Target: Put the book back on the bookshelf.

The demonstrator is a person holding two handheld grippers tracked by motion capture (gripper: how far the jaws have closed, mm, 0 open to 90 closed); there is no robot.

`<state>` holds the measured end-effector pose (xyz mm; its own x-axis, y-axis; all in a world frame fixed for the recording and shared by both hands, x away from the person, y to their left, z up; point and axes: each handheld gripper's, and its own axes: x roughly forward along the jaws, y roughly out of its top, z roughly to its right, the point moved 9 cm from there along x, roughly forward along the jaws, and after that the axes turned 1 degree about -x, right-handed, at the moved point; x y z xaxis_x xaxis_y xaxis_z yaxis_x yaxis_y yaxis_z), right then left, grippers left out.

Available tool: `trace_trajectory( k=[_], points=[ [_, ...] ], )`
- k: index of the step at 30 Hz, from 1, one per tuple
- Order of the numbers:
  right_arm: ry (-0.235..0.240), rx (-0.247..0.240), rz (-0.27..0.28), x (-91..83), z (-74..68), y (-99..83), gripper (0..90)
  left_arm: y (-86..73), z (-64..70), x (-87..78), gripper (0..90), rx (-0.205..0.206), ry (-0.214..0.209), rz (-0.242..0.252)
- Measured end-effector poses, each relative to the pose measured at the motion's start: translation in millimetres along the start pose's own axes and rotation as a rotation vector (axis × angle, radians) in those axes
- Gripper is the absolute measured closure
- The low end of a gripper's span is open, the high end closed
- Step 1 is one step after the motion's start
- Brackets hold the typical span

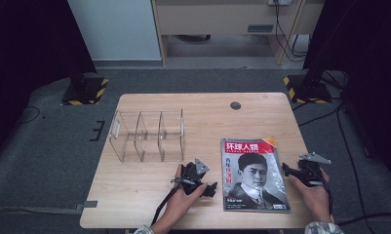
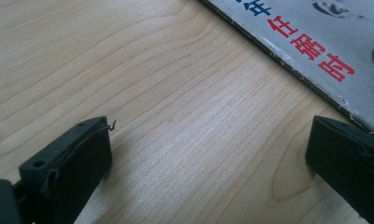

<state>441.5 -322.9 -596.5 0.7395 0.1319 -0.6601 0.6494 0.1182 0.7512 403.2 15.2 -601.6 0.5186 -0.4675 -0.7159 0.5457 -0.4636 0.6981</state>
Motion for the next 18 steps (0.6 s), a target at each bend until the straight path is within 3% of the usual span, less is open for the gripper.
trace_trajectory(
  k=[5,9,18],
  points=[
    [0.0,0.012,0.048,-8.6,-1.3,6.8,29.1,1.9,2.8,0.0,4.1,0.01,-0.004,0.012],
    [0.032,0.023,0.087,-15.7,-9.6,16.2,28.0,3.7,8.3,0.6,5.8,0.016,-0.013,0.02],
    [0.098,0.001,0.092,-13.9,-33.9,22.8,18.1,13.4,18.1,-4.4,11.5,0.005,-0.038,0.059]
  ],
)
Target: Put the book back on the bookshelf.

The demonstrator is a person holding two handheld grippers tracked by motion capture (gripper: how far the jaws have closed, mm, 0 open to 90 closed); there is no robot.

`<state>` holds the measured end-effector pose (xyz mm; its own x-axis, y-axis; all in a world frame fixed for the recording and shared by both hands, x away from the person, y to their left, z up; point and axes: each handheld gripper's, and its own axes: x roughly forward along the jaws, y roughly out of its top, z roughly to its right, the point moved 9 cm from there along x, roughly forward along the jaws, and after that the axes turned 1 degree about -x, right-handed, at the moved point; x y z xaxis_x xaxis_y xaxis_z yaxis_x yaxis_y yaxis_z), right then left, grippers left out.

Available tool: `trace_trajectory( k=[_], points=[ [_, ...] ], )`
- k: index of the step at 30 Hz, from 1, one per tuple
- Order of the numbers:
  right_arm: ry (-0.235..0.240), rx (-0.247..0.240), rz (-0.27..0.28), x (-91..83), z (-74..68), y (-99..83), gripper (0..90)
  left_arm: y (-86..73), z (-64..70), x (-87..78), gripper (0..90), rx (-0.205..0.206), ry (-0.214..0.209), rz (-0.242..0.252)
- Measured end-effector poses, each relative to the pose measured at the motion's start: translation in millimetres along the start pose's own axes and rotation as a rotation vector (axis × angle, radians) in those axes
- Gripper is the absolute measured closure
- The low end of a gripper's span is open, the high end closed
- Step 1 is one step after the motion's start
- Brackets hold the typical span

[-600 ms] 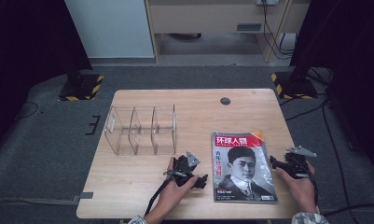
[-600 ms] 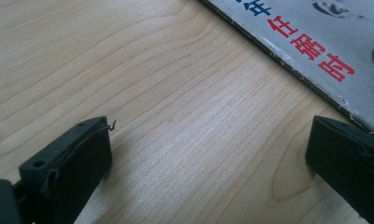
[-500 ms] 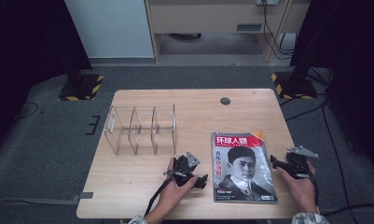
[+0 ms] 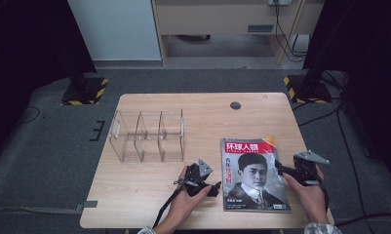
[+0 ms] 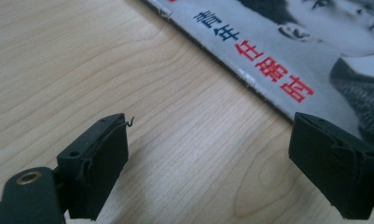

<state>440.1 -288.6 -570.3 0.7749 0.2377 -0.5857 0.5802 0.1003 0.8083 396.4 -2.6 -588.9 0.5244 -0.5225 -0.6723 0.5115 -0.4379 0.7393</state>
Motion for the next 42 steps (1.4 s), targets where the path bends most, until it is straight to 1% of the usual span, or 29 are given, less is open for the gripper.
trace_trajectory(
  k=[1,2,4,5,6,7,9,10,11,12,14,16,18,19,20,21,24,25,26,28,32,38,41,42],
  points=[
    [0.019,-0.009,-0.006,1.9,-4.3,-0.8,16.1,2.1,2.8,-0.9,15.1,-0.001,-0.013,0.006],
    [0.019,-0.009,-0.006,1.9,-4.3,-0.8,16.1,4.0,5.3,-1.8,15.1,0.006,-0.019,0.012],
    [0.05,-0.022,-0.011,3.1,-8.9,-1.6,12.7,7.4,12.2,-3.1,18.8,0.008,-0.033,0.028],
    [0.065,-0.018,-0.007,3.5,-11.5,-1.0,12.7,8.4,14.3,-3.5,21.9,0.013,-0.035,0.032],
    [0.074,-0.021,-0.007,3.4,-12.6,-0.8,13.1,10.0,17.5,-4.1,21.9,0.016,-0.037,0.043],
    [0.084,-0.018,-0.007,3.6,-14.4,-0.5,15.5,11.6,20.7,-4.6,23.5,0.02,-0.04,0.053],
    [0.097,-0.028,-0.013,5.6,-17.4,-1.2,21.9,13.8,27.5,-5.9,26.7,0.033,-0.052,0.061],
    [0.11,-0.036,-0.032,7.8,-20.0,-3.8,29.2,14.8,31.0,-6.3,31.1,0.043,-0.061,0.066],
    [0.11,-0.036,-0.032,7.8,-20.0,-3.8,29.2,15.7,34.1,-6.2,31.1,0.05,-0.069,0.071],
    [0.119,-0.041,-0.04,10.2,-21.7,-5.3,32.2,16.6,37.1,-5.6,33.8,0.049,-0.076,0.072],
    [0.121,-0.042,-0.045,11.0,-21.9,-6.2,32.5,17.6,42.2,-4.0,34.6,0.05,-0.09,0.075],
    [0.126,-0.043,-0.054,12.2,-22.4,-8.0,31.7,16.9,45.7,-2.0,36.3,0.061,-0.092,0.072],
    [0.123,-0.049,-0.069,14.5,-21.9,-10.3,29.3,16.6,47.3,0.1,36.8,0.062,-0.092,0.072],
    [0.118,-0.038,-0.079,15.5,-22.4,-11.3,28.9,15.9,48.3,1.3,37.3,0.062,-0.095,0.067],
    [0.116,-0.046,-0.08,16.9,-21.6,-11.6,28.9,14.4,49.7,2.8,37.5,0.065,-0.101,0.059],
    [0.119,-0.039,-0.086,17.7,-22.2,-12.2,28.6,13.0,51.2,4.3,37.8,0.068,-0.105,0.052],
    [0.126,-0.042,-0.107,20.1,-23.4,-16.1,28.2,7.5,55.1,9.1,38.3,0.089,-0.111,0.022],
    [0.126,-0.042,-0.107,20.1,-23.4,-16.1,28.2,5.7,56.9,10.6,38.3,0.089,-0.116,0.013],
    [0.128,-0.04,-0.104,20.1,-24.0,-16.2,28.9,4.6,57.9,11.8,38.0,0.101,-0.107,0.013],
    [0.137,-0.035,-0.102,19.4,-25.1,-16.2,30.3,4.8,57.9,12.0,37.2,0.103,-0.106,0.008],
    [0.14,-0.038,-0.093,17.7,-24.6,-15.5,33.3,4.5,55.6,13.2,36.5,0.083,-0.132,0.002],
    [0.148,-0.036,-0.037,6.8,-28.4,-6.3,42.5,4.0,55.0,13.5,36.6,0.084,-0.138,0.014],
    [0.164,-0.031,-0.004,-0.7,-33.7,-1.3,46.2,3.9,55.0,13.5,36.4,0.085,-0.14,0.015],
    [0.169,-0.032,-0.002,-3.0,-34.9,-0.7,47.3,3.9,55.0,13.5,36.5,0.085,-0.138,0.016]
  ],
)
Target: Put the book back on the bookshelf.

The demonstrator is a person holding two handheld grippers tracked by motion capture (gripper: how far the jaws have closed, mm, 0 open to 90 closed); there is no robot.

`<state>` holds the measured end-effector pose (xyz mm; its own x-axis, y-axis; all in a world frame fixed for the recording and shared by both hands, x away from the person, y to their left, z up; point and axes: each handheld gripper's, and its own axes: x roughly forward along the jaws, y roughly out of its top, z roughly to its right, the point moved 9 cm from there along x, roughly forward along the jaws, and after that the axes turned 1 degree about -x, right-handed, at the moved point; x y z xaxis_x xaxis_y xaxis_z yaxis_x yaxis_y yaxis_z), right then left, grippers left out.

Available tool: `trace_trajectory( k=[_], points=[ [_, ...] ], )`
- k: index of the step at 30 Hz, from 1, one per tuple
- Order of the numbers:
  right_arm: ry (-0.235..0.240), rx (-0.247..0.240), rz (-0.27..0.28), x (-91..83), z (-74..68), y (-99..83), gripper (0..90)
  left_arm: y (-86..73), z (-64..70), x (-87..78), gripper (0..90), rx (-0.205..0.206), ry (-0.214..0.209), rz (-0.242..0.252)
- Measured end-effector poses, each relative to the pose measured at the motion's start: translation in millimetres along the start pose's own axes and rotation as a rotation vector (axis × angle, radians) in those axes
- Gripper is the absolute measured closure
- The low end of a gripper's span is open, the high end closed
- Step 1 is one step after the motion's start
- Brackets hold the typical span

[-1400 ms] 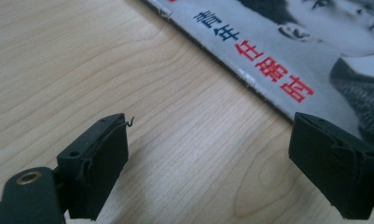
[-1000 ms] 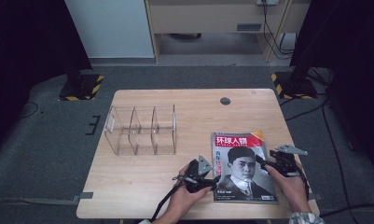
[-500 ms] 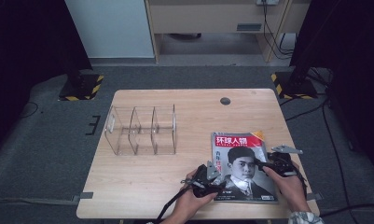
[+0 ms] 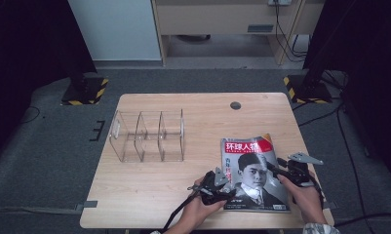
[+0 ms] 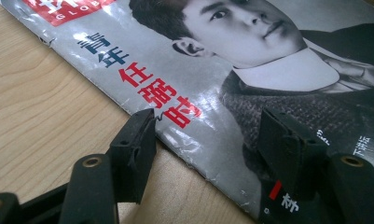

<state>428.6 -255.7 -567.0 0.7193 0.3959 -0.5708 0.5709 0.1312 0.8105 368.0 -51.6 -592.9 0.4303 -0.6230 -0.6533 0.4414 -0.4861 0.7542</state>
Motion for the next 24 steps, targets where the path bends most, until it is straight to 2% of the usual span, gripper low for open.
trace_trajectory(
  k=[2,6,11,18,21,24],
  points=[
    [0.017,0.007,0.02,-3.9,-4.8,2.8,48.6,-0.1,-0.1,0.0,36.5,-0.001,0.0,0.0],
    [0.049,-0.011,0.032,-8.6,-14.1,4.9,50.1,0.0,-0.1,0.0,36.4,0.0,-0.002,-0.001],
    [0.082,-0.039,0.03,-10.0,-23.8,4.8,50.9,-0.1,0.0,-0.1,36.5,0.0,0.0,-0.001],
    [0.082,-0.083,0.014,-8.1,-29.9,1.7,48.9,-0.1,0.0,0.0,36.5,0.0,0.0,-0.001],
    [0.043,-0.104,0.01,-5.7,-24.0,-0.1,47.1,-0.1,0.0,0.0,36.5,0.0,0.0,-0.001],
    [0.038,-0.095,-0.009,-3.2,-20.1,-4.5,45.1,-0.1,0.1,0.0,36.5,-0.001,0.001,0.0]
  ],
)
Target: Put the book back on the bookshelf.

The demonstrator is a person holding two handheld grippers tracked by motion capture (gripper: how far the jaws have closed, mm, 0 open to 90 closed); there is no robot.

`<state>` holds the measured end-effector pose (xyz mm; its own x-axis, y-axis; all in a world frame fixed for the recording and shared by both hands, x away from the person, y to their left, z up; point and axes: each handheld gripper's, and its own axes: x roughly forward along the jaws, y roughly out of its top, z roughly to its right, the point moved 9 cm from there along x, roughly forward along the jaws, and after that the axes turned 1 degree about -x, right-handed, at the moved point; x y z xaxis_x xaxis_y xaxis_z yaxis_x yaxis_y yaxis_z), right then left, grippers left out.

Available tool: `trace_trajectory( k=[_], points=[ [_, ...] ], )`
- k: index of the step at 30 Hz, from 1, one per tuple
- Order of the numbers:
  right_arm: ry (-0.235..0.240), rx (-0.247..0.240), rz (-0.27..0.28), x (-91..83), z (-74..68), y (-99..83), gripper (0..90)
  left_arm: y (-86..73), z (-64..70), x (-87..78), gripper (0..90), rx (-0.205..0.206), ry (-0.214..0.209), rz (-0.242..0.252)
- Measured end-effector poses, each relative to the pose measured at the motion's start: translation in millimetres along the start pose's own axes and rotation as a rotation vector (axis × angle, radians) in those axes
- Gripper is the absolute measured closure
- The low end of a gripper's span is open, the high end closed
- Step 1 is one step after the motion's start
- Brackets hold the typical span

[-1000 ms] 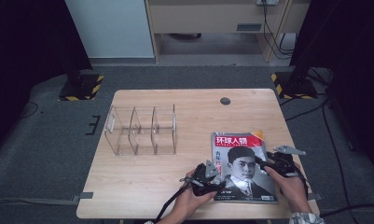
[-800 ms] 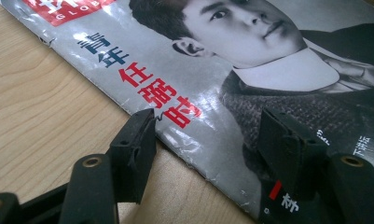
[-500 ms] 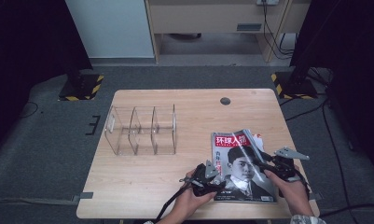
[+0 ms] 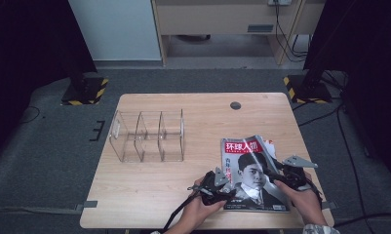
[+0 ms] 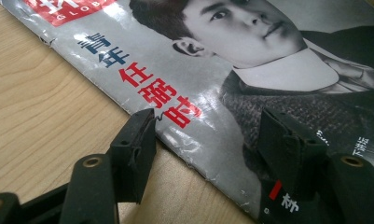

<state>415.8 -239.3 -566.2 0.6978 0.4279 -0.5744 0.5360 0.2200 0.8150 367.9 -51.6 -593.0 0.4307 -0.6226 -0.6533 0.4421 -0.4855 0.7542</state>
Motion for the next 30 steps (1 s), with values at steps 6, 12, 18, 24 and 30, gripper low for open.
trace_trajectory(
  k=[6,12,18,24,30],
  points=[
    [0.004,0.043,-0.055,5.2,7.9,-9.6,44.8,0.0,0.0,0.1,36.5,-0.001,-0.001,0.0],
    [0.008,0.057,-0.065,1.8,8.9,-13.3,49.0,0.2,-0.1,0.2,36.7,0.0,0.001,0.0],
    [0.042,0.014,0.008,-11.6,-3.6,1.6,55.6,0.1,-0.1,0.1,36.8,0.0,0.002,0.0],
    [0.056,-0.023,-0.057,-9.8,-15.3,-7.0,54.6,0.2,-0.1,0.2,36.8,0.0,0.002,0.0],
    [0.065,0.016,-0.112,6.6,-10.3,-12.4,44.6,0.2,-0.1,0.2,36.8,0.0,0.002,0.0]
  ],
)
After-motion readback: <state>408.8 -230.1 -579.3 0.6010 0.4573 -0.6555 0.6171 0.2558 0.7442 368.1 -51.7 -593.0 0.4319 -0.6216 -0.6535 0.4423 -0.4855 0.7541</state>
